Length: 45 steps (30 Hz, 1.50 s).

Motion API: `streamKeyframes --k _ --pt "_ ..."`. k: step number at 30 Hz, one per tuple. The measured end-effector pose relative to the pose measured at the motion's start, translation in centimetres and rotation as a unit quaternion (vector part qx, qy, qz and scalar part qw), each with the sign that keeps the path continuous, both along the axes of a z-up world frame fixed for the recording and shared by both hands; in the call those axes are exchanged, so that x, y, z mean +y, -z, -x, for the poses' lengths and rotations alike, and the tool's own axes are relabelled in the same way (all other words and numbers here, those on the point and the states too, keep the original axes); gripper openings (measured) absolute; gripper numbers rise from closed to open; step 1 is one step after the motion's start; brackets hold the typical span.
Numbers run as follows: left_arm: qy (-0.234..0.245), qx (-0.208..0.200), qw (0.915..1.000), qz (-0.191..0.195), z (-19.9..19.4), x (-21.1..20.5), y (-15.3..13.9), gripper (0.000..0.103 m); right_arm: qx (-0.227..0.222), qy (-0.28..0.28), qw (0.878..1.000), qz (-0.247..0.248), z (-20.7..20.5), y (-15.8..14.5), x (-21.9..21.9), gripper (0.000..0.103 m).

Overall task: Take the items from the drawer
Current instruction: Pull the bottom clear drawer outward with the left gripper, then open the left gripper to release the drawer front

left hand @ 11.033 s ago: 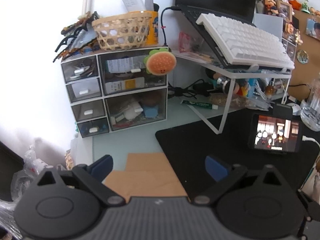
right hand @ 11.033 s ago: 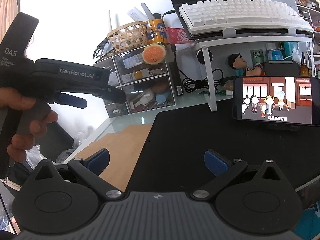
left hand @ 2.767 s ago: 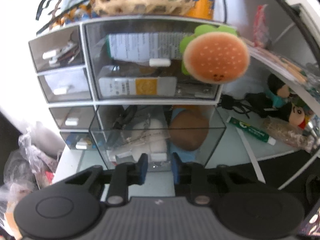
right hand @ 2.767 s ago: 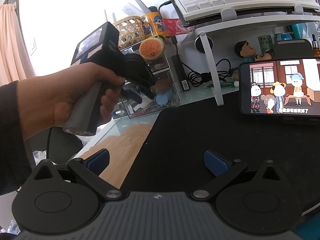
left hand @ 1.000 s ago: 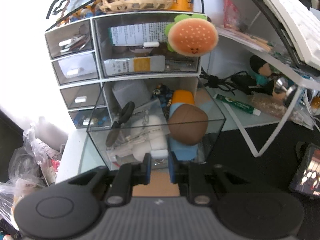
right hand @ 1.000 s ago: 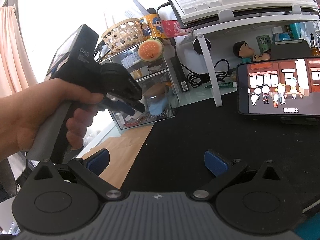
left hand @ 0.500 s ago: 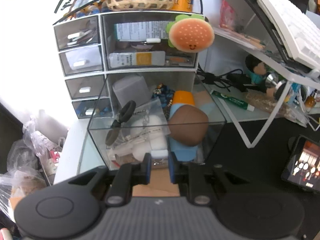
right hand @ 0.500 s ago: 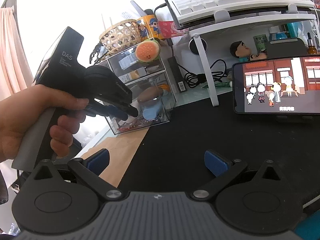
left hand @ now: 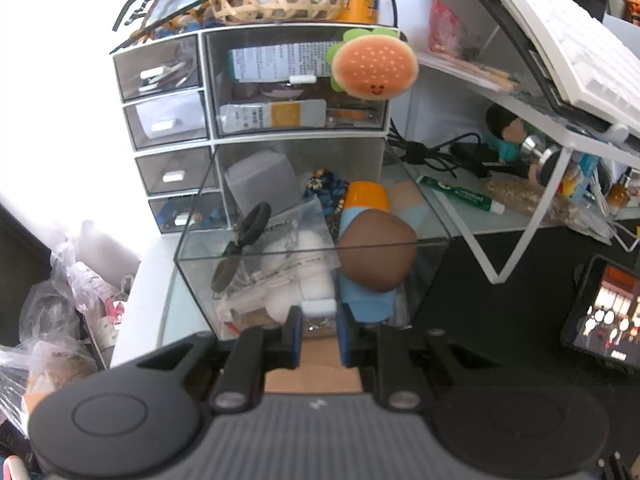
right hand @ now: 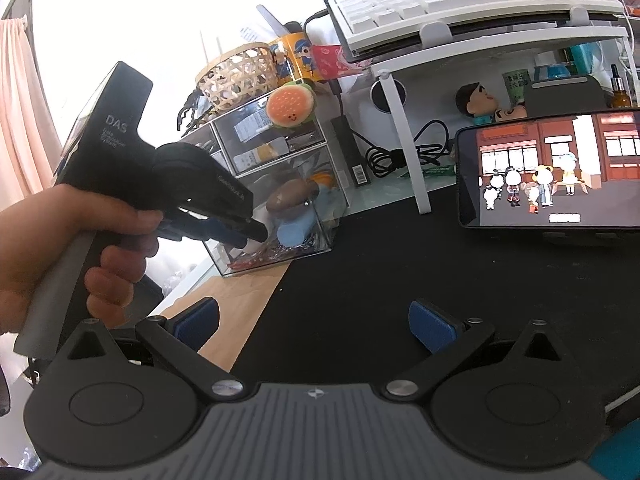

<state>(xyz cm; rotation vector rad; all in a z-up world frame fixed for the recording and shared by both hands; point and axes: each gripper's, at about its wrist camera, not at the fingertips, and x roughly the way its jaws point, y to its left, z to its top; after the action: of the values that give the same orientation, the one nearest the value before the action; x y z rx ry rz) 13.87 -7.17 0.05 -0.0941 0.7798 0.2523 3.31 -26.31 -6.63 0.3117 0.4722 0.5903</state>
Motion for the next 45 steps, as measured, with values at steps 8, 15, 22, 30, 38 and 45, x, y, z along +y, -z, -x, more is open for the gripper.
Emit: streamKeyframes --k 8,15,22,30,38,45 --pt "0.002 0.003 1.0 -0.001 0.6 -0.4 -0.1 0.019 0.001 0.001 1.0 -0.001 0.0 0.0 -0.2 0.103" --pt "0.014 0.003 0.9999 0.0 0.8 -0.2 -0.3 0.019 0.0 0.002 1.0 0.001 0.2 0.0 -0.3 0.103" --pt "0.04 0.006 0.9992 0.001 0.8 1.0 -0.6 0.019 -0.002 0.001 1.0 0.006 0.2 0.0 -0.2 0.103" --pt "0.051 0.016 0.9984 -0.02 0.8 0.7 0.1 0.021 -0.004 0.003 1.0 0.011 0.4 -0.1 -0.1 0.103" --pt "0.055 0.009 0.9976 -0.04 1.5 0.5 0.3 0.046 -0.007 0.007 1.0 0.02 0.6 -0.1 0.1 0.103" --pt "0.06 0.0 0.9974 -0.039 2.8 1.4 -0.2 0.055 -0.011 0.007 0.999 0.029 0.8 -0.1 0.7 0.103"
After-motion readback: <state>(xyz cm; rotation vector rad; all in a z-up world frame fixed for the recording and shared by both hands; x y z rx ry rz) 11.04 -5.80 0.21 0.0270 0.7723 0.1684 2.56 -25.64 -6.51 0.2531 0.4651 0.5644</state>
